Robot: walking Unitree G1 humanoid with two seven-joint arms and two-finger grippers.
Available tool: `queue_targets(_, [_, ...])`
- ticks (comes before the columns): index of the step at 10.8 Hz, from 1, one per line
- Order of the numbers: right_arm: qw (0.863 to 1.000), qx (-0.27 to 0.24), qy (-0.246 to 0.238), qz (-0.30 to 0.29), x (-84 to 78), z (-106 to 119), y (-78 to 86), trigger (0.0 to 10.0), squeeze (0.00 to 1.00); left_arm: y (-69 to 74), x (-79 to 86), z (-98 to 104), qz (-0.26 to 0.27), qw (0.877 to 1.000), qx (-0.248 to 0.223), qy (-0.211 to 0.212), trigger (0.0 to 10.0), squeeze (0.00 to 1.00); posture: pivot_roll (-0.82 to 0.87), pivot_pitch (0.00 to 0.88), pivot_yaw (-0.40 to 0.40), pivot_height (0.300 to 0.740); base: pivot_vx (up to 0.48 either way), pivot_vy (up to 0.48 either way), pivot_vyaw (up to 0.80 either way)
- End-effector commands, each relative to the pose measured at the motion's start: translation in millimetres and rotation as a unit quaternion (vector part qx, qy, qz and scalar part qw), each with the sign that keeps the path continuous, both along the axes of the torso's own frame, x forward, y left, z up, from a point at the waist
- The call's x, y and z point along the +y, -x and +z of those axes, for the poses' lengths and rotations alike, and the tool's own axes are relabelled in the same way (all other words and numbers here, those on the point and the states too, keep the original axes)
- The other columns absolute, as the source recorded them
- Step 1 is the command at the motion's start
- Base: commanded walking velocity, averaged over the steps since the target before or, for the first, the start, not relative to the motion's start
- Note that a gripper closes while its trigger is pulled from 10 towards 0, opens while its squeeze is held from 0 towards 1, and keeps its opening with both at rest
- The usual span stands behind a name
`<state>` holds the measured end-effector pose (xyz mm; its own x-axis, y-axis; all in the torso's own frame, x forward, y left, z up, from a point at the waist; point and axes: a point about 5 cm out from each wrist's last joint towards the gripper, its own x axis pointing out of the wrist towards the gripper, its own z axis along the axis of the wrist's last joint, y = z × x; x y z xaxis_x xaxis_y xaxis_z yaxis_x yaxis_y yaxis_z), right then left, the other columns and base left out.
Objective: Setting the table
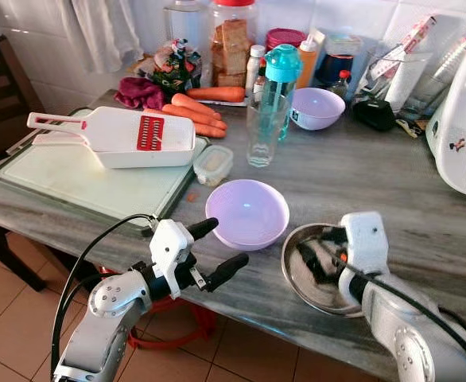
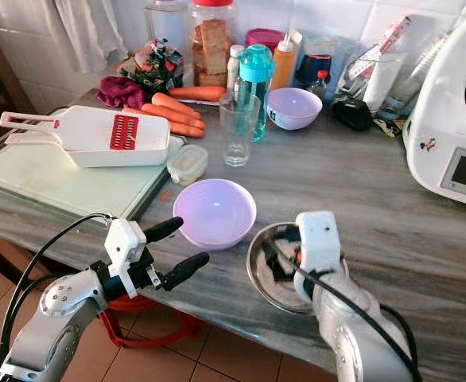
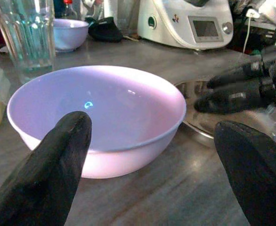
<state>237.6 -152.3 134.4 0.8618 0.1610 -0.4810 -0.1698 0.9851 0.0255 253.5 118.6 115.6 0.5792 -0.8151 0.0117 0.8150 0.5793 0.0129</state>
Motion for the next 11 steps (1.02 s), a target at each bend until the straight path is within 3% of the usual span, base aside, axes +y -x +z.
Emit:
queue_targets(1, [1.000, 0.003, 0.003, -0.003, -0.7, 0.3, 0.8, 10.0, 0.00, 0.7, -2.4, 3.7, -0.006, 1.000, -0.006, -0.002, 10.0, 0.00, 0.02, 0.072, -0.034, 0.740, 0.000, 0.000, 0.00])
queue_targets(8, [0.996, 0.073, -0.047, 0.020, 11.6, -17.4, 4.4, 10.0, 0.00, 0.3, -1.1, 0.9, -0.008, 1.000, -0.004, -0.008, 10.0, 0.00, 0.03, 0.074, -0.032, 0.740, 0.000, 0.000, 0.00])
queue_targets(11, [0.995, 0.075, -0.054, 0.030, 14.3, -18.6, 1.4, 10.0, 0.00, -0.1, -1.1, 0.0, -0.008, 1.000, -0.004, -0.009, 10.0, 0.00, 0.03, 0.074, -0.032, 0.740, 0.000, 0.000, 0.00])
